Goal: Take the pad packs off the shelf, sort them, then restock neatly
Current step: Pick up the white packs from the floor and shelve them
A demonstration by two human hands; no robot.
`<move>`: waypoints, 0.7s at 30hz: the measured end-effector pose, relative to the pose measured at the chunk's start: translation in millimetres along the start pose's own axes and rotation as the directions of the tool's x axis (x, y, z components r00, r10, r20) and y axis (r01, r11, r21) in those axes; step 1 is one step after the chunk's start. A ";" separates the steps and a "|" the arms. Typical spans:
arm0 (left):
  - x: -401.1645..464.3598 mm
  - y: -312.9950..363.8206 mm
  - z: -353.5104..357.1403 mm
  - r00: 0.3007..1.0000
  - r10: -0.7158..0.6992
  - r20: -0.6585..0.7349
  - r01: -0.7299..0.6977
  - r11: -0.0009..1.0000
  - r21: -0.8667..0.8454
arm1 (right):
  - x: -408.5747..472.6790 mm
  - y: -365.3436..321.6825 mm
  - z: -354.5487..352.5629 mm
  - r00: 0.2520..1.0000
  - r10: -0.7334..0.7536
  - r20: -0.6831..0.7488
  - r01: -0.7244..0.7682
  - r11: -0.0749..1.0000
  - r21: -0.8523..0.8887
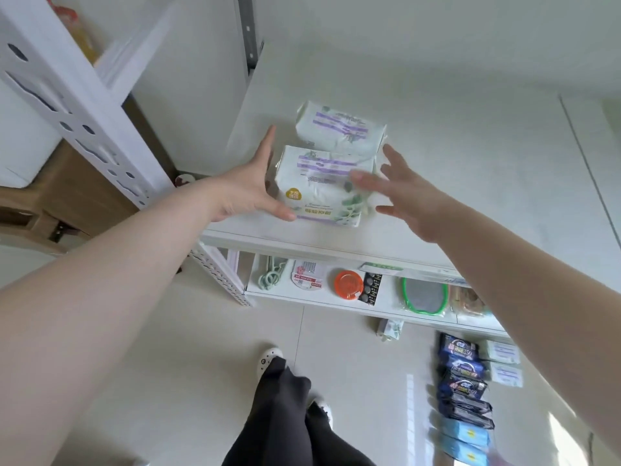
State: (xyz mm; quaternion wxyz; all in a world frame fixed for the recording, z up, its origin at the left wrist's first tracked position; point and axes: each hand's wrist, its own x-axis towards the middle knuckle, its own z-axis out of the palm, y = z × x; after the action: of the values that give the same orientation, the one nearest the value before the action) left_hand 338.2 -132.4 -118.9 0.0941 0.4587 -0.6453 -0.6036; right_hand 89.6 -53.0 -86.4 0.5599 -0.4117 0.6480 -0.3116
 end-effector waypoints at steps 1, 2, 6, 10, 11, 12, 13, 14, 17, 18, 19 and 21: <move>-0.4 -2.5 -1.0 1.000 -0.016 0.002 0.016 0.999 0.048 | -6.5 2.7 1.9 0.998 -0.034 0.062 0.036 0.999 -0.028; 14.6 -5.8 -1.8 1.000 0.008 -0.008 -0.007 0.996 0.086 | 1.4 9.8 -0.4 0.990 -0.087 0.115 0.093 0.994 -0.050; 30.8 9.5 -0.3 0.989 0.145 0.029 -0.147 0.985 0.092 | 17.3 23.6 1.3 0.950 -0.222 0.220 0.235 0.971 -0.034; 58.7 14.2 -7.4 0.970 0.245 -0.006 -0.245 0.969 0.040 | 65.3 17.6 -6.6 0.952 -0.295 0.077 0.298 0.954 -0.024; 68.8 15.3 -12.9 0.967 0.253 -0.041 -0.251 0.967 0.034 | 81.0 12.8 -11.1 0.949 -0.309 0.062 0.312 0.949 -0.038; 79.0 16.8 -19.5 0.963 0.256 -0.082 -0.255 0.967 0.024 | 97.7 6.4 -15.8 0.948 -0.313 0.058 0.316 0.947 -0.053; 88.7 18.7 -26.5 0.961 0.255 -0.111 -0.255 0.967 0.011 | 113.1 -0.4 -19.2 0.947 -0.314 0.065 0.318 0.946 -0.059; 98.3 20.9 -33.7 0.956 0.260 -0.134 -0.263 0.965 0.001 | 129.0 -8.3 -22.1 0.946 -0.314 0.080 0.320 0.945 -0.069; 128.6 25.5 -59.2 0.951 0.253 -0.176 -0.258 0.966 -0.006 | 173.3 -30.7 -28.7 0.938 -0.320 0.135 0.335 0.936 -0.110; 137.5 27.7 -67.9 0.951 0.250 -0.180 -0.255 0.967 -0.006 | 186.1 -37.2 -30.4 0.934 -0.325 0.145 0.343 0.932 -0.118; 146.0 30.2 -76.9 0.953 0.249 -0.170 -0.255 0.967 -0.010 | 198.4 -42.9 -32.0 0.934 -0.330 0.140 0.348 0.929 -0.130; 162.2 34.1 -92.5 0.958 0.253 -0.133 -0.258 0.966 -0.022 | 220.4 -51.0 -34.6 0.937 -0.329 0.113 0.342 0.931 -0.129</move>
State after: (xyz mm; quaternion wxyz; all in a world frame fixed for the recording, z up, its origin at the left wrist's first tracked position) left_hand 293.3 -316.0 -136.1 0.2216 0.4079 -0.6798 -0.5678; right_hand 57.6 -273.3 -139.5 0.4948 -0.5702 0.5635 -0.3354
